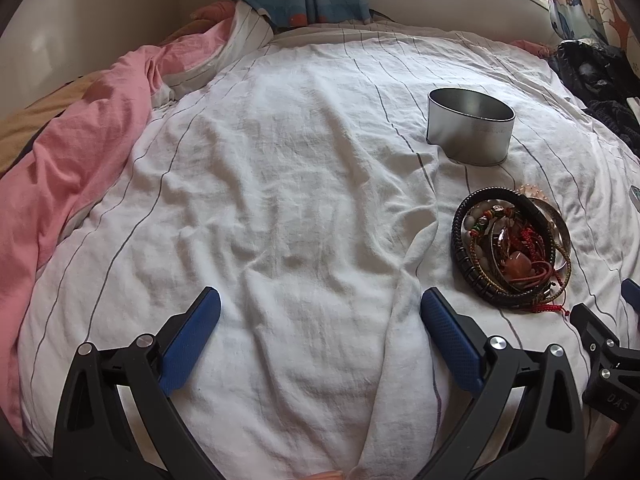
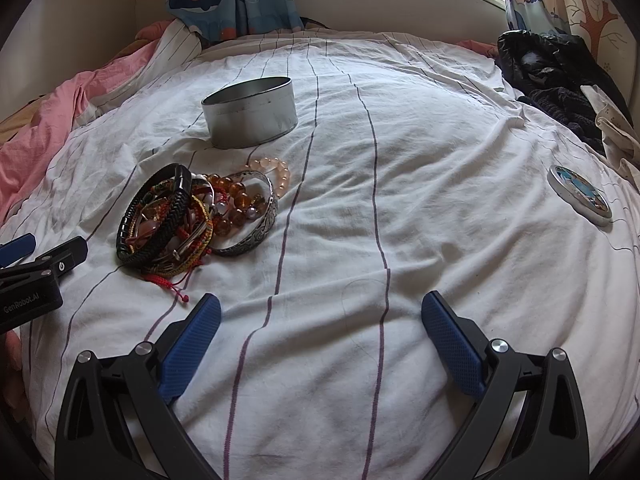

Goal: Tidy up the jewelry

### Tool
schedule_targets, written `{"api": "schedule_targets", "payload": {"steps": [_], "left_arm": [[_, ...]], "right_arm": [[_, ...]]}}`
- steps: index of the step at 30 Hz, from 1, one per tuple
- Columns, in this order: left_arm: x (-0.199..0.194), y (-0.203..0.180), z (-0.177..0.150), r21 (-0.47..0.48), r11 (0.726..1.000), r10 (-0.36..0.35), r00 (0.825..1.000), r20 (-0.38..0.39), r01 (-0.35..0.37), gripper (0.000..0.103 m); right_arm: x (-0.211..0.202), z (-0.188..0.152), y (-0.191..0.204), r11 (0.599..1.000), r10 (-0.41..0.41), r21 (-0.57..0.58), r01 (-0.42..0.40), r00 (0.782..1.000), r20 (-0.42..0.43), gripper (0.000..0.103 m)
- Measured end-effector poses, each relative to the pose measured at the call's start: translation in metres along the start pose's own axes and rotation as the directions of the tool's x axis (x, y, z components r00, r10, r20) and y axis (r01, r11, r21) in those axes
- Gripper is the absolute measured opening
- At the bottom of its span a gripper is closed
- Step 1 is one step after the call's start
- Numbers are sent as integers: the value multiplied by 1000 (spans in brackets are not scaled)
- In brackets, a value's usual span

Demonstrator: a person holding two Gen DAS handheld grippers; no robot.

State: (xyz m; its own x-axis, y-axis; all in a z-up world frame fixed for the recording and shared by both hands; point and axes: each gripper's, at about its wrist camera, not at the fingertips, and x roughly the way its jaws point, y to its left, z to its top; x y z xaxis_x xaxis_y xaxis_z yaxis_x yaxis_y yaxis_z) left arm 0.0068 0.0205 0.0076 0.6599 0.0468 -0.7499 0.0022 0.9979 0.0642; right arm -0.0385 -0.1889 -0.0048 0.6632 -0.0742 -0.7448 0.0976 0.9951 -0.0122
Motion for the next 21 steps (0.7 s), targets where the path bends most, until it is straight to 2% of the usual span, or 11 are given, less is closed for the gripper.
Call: {"api": "schedule_targets", "payload": {"steps": [16, 21], "left_arm": [[3, 0, 0, -8, 1000, -6, 1000, -9, 6, 97], [3, 1, 0, -16, 1000, -16, 1000, -4, 16, 97]], "right_arm": [[0, 0, 1, 1000, 1, -1, -1, 1000, 1, 96], [-7, 1, -2, 1000, 17, 7, -17, 999, 29, 96]]}}
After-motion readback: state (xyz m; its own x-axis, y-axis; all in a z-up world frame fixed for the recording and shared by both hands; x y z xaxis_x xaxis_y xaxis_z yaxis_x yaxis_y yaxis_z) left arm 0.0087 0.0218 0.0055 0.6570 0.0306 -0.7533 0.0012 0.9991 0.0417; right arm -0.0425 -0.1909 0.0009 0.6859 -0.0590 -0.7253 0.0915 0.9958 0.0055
